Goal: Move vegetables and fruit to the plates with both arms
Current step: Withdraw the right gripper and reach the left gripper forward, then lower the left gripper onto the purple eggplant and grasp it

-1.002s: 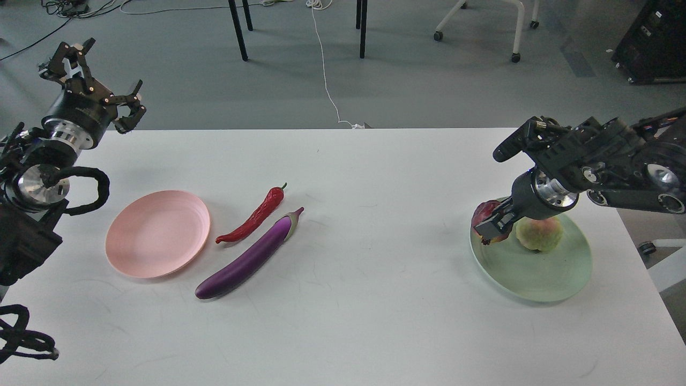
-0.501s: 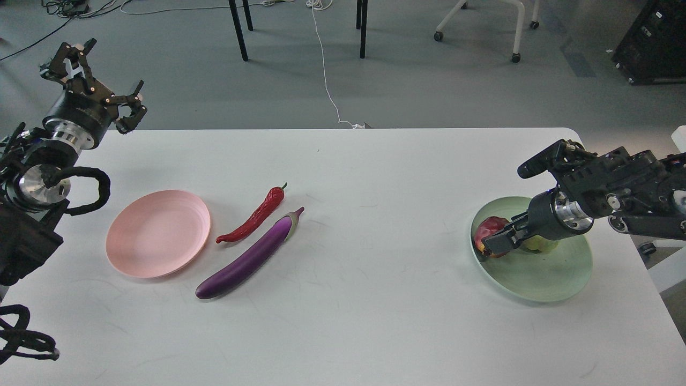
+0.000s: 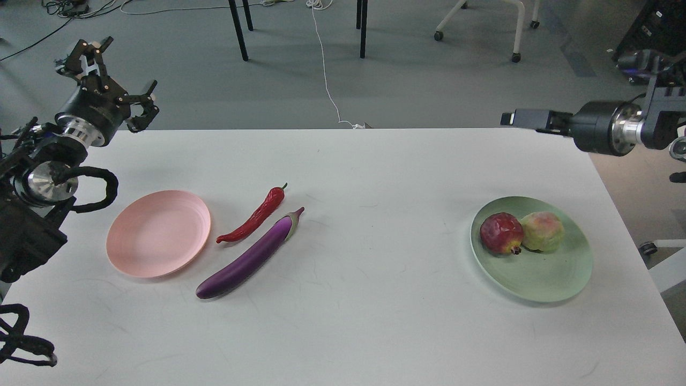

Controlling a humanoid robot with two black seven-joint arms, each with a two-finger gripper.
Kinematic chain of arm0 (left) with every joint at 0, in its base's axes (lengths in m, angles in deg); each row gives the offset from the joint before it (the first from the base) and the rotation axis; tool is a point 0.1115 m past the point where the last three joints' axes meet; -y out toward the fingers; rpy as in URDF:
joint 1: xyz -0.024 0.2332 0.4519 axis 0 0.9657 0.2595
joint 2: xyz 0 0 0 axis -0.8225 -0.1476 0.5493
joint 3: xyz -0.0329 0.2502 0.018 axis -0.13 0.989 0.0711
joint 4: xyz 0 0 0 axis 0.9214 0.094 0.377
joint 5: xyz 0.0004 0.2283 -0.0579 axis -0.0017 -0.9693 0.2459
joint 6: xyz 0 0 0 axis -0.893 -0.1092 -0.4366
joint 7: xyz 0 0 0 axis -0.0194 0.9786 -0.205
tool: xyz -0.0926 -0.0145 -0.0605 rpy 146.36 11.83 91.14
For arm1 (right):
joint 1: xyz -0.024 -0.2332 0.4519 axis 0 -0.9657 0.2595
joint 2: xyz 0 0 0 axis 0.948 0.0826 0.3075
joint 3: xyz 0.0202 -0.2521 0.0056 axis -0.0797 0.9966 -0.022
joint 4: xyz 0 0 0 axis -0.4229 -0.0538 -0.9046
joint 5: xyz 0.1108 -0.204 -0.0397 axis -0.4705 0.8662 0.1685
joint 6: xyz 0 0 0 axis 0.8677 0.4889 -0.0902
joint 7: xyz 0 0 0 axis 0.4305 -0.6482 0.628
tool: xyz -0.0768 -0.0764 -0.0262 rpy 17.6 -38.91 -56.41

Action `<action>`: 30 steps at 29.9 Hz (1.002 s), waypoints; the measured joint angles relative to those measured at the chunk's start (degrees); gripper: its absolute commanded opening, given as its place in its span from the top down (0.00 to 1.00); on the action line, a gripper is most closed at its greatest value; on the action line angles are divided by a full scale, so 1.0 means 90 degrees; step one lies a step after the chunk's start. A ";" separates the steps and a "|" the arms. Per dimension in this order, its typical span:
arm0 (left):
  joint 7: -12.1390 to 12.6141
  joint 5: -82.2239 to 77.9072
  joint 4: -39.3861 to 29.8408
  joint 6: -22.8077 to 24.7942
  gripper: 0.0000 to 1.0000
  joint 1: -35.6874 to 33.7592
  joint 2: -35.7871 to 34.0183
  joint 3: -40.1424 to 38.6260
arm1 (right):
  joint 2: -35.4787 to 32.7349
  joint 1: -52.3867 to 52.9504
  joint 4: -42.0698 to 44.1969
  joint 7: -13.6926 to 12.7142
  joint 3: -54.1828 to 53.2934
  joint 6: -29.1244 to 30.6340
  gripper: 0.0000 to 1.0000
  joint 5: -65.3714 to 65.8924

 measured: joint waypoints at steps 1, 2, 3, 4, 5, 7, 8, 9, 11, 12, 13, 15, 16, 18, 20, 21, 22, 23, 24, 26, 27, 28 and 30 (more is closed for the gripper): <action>0.0000 -0.0123 -0.0136 0.0001 0.02 -0.0016 0.0000 0.0033 | 0.0022 -0.0104 0.0139 -0.0009 -0.0219 0.0000 0.02 -0.0138; 0.0000 -0.0484 -0.0275 -0.0001 0.02 -0.0068 0.0010 0.0057 | 0.0097 -0.0266 0.0376 -0.0017 -0.0551 0.0002 0.02 -0.0347; -0.0001 -0.0903 -0.0403 0.0000 0.02 -0.0142 0.0036 0.0069 | 0.0201 -0.0423 0.0653 -0.0020 -0.0916 0.0001 0.02 -0.0575; -0.0008 -0.1432 -0.0538 0.0001 0.02 -0.0239 0.0070 0.0075 | 0.0287 -0.0537 0.0870 -0.0019 -0.1192 0.0003 0.02 -0.0759; -0.0014 -0.1942 -0.0659 0.0002 0.02 -0.0316 0.0099 0.0077 | 0.0366 -0.0650 0.1110 -0.0021 -0.1450 0.0004 0.02 -0.0961; -0.0016 -0.2789 -0.0893 0.0000 0.02 -0.0423 0.0172 0.0083 | 0.0461 -0.0835 0.1480 -0.0021 -0.1811 0.0028 0.01 -0.1367; -0.0019 -0.3183 -0.1029 0.0002 0.02 -0.0466 0.0212 0.0084 | 0.0496 -0.0922 0.1631 -0.0019 -0.1960 0.0067 0.01 -0.1611; -0.0021 -0.3512 -0.1159 0.0002 0.02 -0.0487 0.0236 0.0089 | 0.0518 -0.1006 0.1760 -0.0015 -0.2094 0.0121 0.01 -0.1887; -0.0021 -0.4264 -0.1549 0.0002 0.02 -0.0485 0.0258 0.0105 | 0.0542 -0.1174 0.1945 -0.0006 -0.2300 0.0250 0.01 -0.2466; -0.0022 -0.4598 -0.1762 0.0002 0.02 -0.0463 0.0254 0.0122 | 0.0549 -0.1269 0.2009 0.0002 -0.2384 0.0315 0.01 -0.2787; -0.0023 -0.4990 -0.2042 -0.0013 0.03 -0.0410 0.0231 0.0175 | 0.0553 -0.1367 0.2053 0.0012 -0.2459 0.0372 0.01 -0.3086; -0.0024 -0.5690 -0.2578 -0.0164 0.03 -0.0256 0.0149 0.0327 | 0.0555 -0.1543 0.2085 0.0029 -0.2612 0.0434 0.01 -0.3585; -0.0024 -0.5991 -0.2824 -0.0267 0.03 -0.0172 0.0087 0.0401 | 0.0556 -0.1654 0.2094 0.0039 -0.2714 0.0460 0.01 -0.3858; -0.0024 -0.6649 -0.3390 -0.0466 0.03 -0.0010 -0.0096 0.0627 | 0.0572 -0.1893 0.2103 0.0050 -0.2959 0.0492 0.01 -0.4348; -0.0024 -0.7254 -0.3853 -0.0557 0.03 0.0056 -0.0260 0.0949 | 0.0660 -0.2161 0.2140 0.0038 -0.3259 0.0502 0.01 -0.4859; -0.0024 -0.7616 -0.4063 -0.0590 0.03 0.0074 -0.0343 0.1165 | 0.0759 -0.2306 0.2201 0.0022 -0.3434 0.0504 0.01 -0.5137; -0.0024 -0.7940 -0.4221 -0.0622 0.03 0.0080 -0.0411 0.1358 | 0.0899 -0.2448 0.2278 0.0011 -0.3611 0.0505 0.01 -0.5388; -0.0024 -0.8366 -0.4380 -0.0676 0.03 0.0082 -0.0494 0.1589 | 0.1055 -0.2569 0.2351 0.0007 -0.3776 0.0506 0.01 -0.5576; -0.0024 -0.8747 -0.4494 -0.0735 0.03 0.0083 -0.0556 0.1774 | 0.1245 -0.2694 0.2440 0.0004 -0.3976 0.0507 0.01 -0.5745; -0.0024 -0.9682 -0.4711 -0.0919 0.03 0.0087 -0.0692 0.2118 | 0.1566 -0.2900 0.2614 0.0004 -0.4470 0.0509 0.01 -0.5937; -0.0024 -1.0124 -0.4792 -0.1019 0.03 0.0093 -0.0743 0.2235 | 0.1712 -0.3023 0.2684 0.0004 -0.4816 0.0509 0.01 -0.5993; -0.0026 -1.0478 -0.4841 -0.1102 0.03 0.0099 -0.0773 0.2322 | 0.1846 -0.3176 0.2726 0.0004 -0.5200 0.0518 0.01 -0.6028; -0.0027 -1.1234 -0.4889 -0.1276 0.03 0.0114 -0.0816 0.2519 | 0.2072 -0.3509 0.2761 0.0001 -0.5888 0.0589 0.01 -0.6057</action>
